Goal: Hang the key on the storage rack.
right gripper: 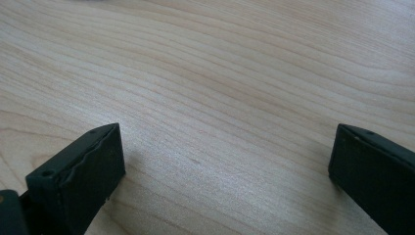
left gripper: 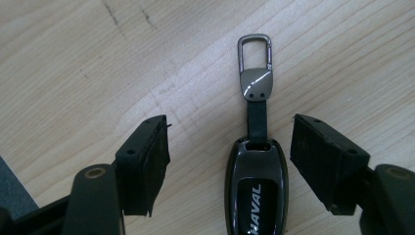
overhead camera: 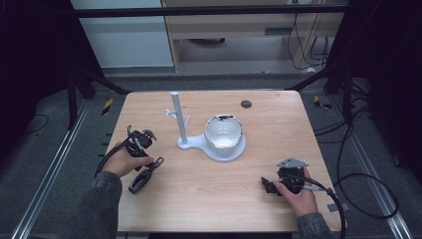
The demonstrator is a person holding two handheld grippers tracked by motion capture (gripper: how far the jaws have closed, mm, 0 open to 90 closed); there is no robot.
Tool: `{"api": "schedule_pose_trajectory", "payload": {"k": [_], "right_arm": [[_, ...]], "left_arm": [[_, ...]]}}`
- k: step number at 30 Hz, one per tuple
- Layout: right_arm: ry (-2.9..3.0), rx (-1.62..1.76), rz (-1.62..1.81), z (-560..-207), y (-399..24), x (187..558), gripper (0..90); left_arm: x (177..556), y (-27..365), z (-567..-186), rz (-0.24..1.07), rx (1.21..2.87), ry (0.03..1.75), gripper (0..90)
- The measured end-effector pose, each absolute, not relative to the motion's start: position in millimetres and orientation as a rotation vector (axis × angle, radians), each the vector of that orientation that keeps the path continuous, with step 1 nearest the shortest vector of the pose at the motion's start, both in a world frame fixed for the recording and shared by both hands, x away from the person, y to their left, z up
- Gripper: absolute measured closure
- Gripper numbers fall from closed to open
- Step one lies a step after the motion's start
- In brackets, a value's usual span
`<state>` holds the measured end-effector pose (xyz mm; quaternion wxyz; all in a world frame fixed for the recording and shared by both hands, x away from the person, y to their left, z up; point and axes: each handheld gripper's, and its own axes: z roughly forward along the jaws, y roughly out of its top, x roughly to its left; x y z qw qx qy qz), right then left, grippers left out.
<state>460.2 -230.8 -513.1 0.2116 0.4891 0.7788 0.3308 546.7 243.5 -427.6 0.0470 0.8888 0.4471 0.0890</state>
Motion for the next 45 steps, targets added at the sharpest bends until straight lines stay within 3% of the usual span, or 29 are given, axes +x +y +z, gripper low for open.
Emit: {"api": "schedule_pose_trajectory", "payload": {"k": [10, 37, 45], "right_arm": [[2.164, 1.359, 0.921, -513.1, -230.7, 460.2, 0.5], [2.161, 1.364, 0.919, -513.1, -229.9, 460.5, 0.5], [2.162, 1.36, 0.918, -513.1, -230.0, 460.8, 0.5]], "left_arm": [[548.8, 236.5, -445.1, 0.215, 2.731, 1.38, 33.9], [554.3, 231.6, -455.0, 0.161, 2.749, 1.387, 61.6], [555.0, 231.1, -457.0, 0.151, 2.758, 1.379, 65.1]]}}
